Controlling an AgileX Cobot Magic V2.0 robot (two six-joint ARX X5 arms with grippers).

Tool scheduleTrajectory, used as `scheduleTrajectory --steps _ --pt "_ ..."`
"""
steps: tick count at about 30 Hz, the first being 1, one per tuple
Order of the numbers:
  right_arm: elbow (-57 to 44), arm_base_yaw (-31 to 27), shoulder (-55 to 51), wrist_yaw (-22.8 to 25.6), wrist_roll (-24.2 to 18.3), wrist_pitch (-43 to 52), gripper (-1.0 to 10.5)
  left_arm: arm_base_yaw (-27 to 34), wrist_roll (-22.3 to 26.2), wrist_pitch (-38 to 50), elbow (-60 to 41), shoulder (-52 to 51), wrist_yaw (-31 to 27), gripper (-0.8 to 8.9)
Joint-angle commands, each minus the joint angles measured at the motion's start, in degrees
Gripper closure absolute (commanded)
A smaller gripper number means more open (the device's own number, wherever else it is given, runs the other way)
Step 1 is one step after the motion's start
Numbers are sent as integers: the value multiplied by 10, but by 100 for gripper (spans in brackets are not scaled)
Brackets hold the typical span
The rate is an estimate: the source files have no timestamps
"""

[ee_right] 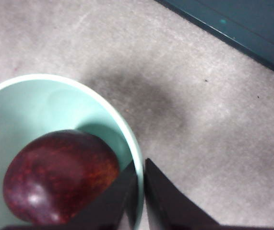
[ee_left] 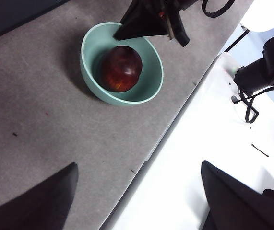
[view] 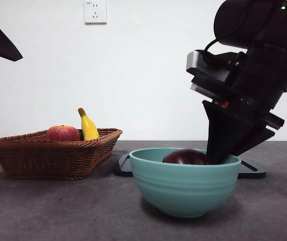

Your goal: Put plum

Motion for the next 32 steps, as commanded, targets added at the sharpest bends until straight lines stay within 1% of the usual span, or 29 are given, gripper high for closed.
scheduleTrajectory --steps 1,7,10,13,17,26,32 --pt "30 3 -6 -4 17 -3 935 -3 1 3 5 3 3 408" --pt "88 -8 -6 9 16 -31 935 -3 1 3 5 3 3 408" --pt "113 -22 -4 21 16 -35 935 -3 1 3 5 3 4 408" --pt "142 -40 9 22 15 -41 935 -3 1 3 5 3 3 408" --pt "188 -66 43 21 11 -48 935 -3 1 3 5 3 3 408" --pt "297 -107 155 19 2 -62 935 -3 1 3 5 3 3 408" --pt "332 -126 216 19 2 -52 935 -3 1 3 5 3 3 408"
